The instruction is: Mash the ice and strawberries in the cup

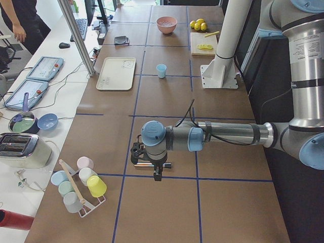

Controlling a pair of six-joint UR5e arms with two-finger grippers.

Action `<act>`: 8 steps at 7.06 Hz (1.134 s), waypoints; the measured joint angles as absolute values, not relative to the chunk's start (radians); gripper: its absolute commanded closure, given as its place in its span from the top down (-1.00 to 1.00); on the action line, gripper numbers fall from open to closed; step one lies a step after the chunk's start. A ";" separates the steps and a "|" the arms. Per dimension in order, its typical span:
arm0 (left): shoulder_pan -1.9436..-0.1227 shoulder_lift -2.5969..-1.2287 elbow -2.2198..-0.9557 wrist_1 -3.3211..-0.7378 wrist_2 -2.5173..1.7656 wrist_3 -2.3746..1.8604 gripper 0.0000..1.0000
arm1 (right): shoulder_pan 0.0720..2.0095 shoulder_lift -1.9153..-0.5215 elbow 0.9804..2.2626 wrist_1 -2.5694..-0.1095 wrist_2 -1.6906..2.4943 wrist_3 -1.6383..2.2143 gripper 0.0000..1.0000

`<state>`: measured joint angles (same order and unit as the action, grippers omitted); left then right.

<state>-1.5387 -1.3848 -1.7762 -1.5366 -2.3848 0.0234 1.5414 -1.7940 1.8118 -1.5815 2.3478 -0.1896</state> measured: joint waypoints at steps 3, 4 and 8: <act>-1.539 -1.386 -1.783 -1.539 -2.385 0.023 1.00 | 1.590 -1.795 1.849 -1.749 2.337 -0.365 1.00; -1.539 -1.386 -1.785 -1.539 -2.384 0.023 1.00 | 1.598 -1.795 1.853 -1.759 2.334 -0.378 1.00; -1.539 -1.391 -1.789 -1.545 -2.385 0.023 1.00 | 1.605 -1.792 1.848 -1.756 2.333 -0.379 1.00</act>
